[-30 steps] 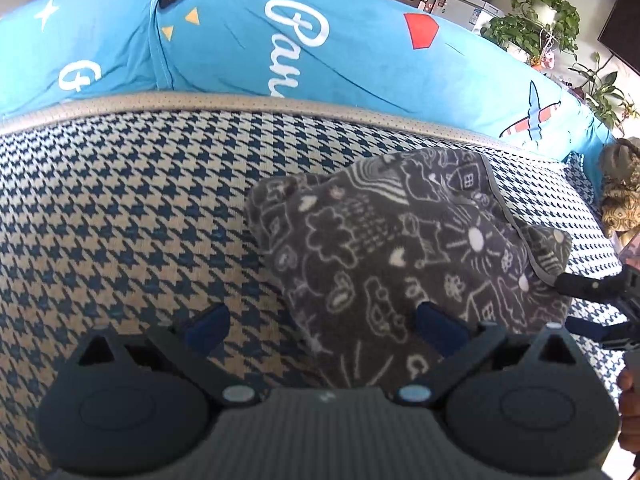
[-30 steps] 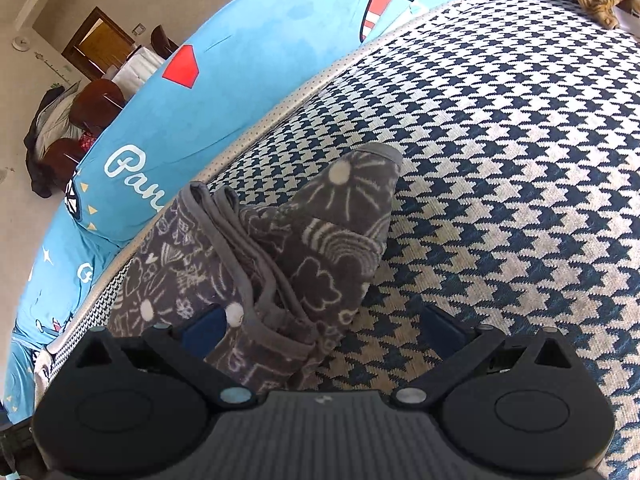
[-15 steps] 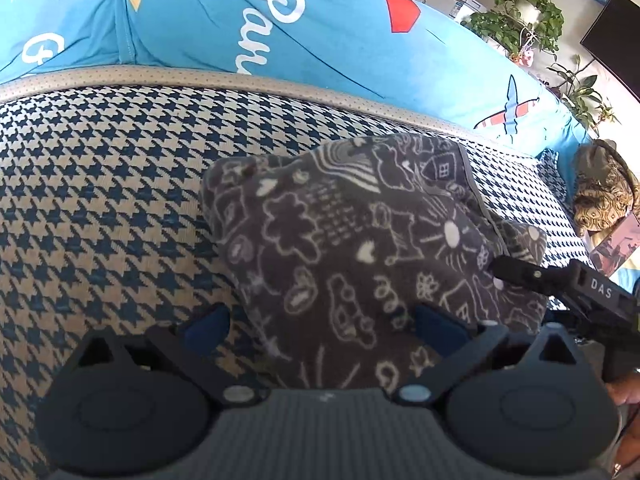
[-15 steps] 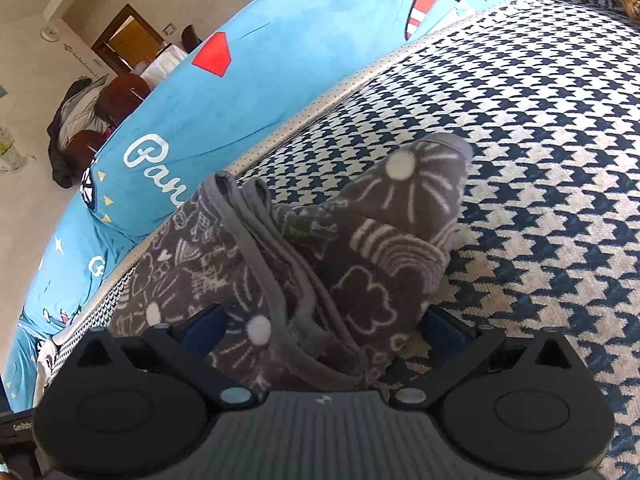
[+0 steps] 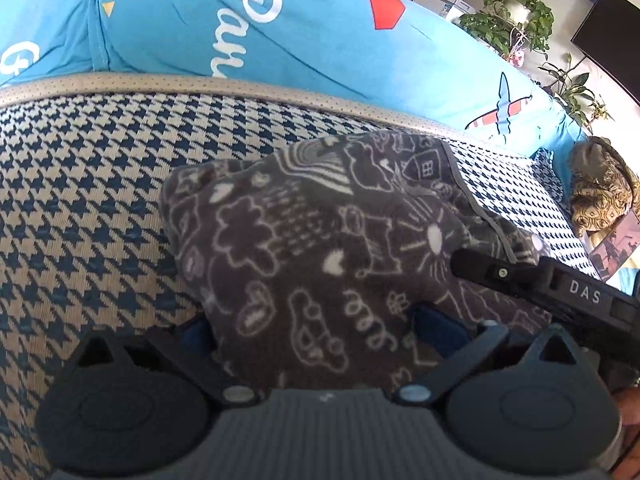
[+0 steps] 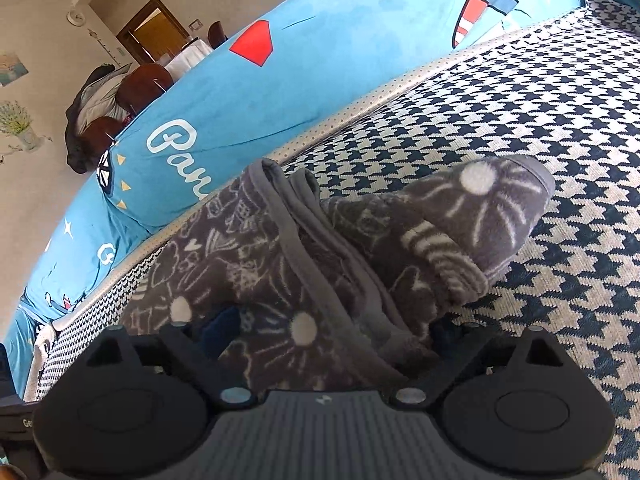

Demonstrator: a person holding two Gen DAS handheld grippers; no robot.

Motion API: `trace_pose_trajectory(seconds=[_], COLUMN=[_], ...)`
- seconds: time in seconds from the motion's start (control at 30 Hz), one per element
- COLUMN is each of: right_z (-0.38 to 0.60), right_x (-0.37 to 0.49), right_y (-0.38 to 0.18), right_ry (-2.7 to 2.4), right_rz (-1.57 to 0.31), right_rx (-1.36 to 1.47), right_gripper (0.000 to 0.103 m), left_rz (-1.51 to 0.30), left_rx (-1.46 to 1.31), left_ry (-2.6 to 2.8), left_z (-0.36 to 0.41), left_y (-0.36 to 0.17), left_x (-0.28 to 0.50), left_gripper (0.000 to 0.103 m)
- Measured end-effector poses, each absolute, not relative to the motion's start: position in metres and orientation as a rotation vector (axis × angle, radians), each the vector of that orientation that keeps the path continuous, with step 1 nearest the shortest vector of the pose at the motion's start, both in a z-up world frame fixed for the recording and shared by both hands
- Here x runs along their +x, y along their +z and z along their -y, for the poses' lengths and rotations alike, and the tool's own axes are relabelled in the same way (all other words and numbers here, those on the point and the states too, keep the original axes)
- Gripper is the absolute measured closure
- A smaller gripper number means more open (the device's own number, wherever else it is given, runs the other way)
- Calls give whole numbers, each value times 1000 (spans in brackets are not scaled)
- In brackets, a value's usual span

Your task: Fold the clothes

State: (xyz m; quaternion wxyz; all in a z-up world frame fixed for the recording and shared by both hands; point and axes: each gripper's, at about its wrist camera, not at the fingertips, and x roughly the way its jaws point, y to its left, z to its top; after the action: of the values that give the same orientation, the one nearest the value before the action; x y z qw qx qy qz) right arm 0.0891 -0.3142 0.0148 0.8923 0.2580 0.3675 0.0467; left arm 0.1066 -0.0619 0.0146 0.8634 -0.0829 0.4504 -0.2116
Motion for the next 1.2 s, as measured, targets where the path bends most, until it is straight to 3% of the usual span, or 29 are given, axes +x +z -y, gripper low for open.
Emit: trace_pose_trajectory(seconds=[0.13, 0.3, 0.47, 0.87, 1.03, 1.1, 1.17, 1.2], right_z=[311, 306, 294, 227, 203, 198, 200, 203], right_x=[88, 84, 82, 61, 62, 70, 74, 74], right_y=[20, 29, 38, 65, 54, 39, 28, 27], right_ry=[102, 122, 163, 326, 337, 310, 293, 288], right_rz=[-749, -730, -718, -650, -738, -839, -904, -905], right_rx=[515, 482, 454, 361, 332, 344, 380, 402], right_gripper=[26, 49, 55, 56, 55, 52, 39, 38], left_rz=[-883, -812, -752, -737, -785, -822, -840, -848], left_rx=[-117, -68, -40, -84, -76, -81, -93, -99], left_ry=[-425, -393, -341, -209, -168, -153, -143, -137], left_z=[69, 69, 58, -7, -29, -35, -42, -45], left_y=[24, 39, 57, 86, 74, 62, 54, 50], left_x=[97, 89, 81, 77, 80, 84, 86, 87], left_gripper=[8, 20, 22, 22, 19, 18, 14, 13])
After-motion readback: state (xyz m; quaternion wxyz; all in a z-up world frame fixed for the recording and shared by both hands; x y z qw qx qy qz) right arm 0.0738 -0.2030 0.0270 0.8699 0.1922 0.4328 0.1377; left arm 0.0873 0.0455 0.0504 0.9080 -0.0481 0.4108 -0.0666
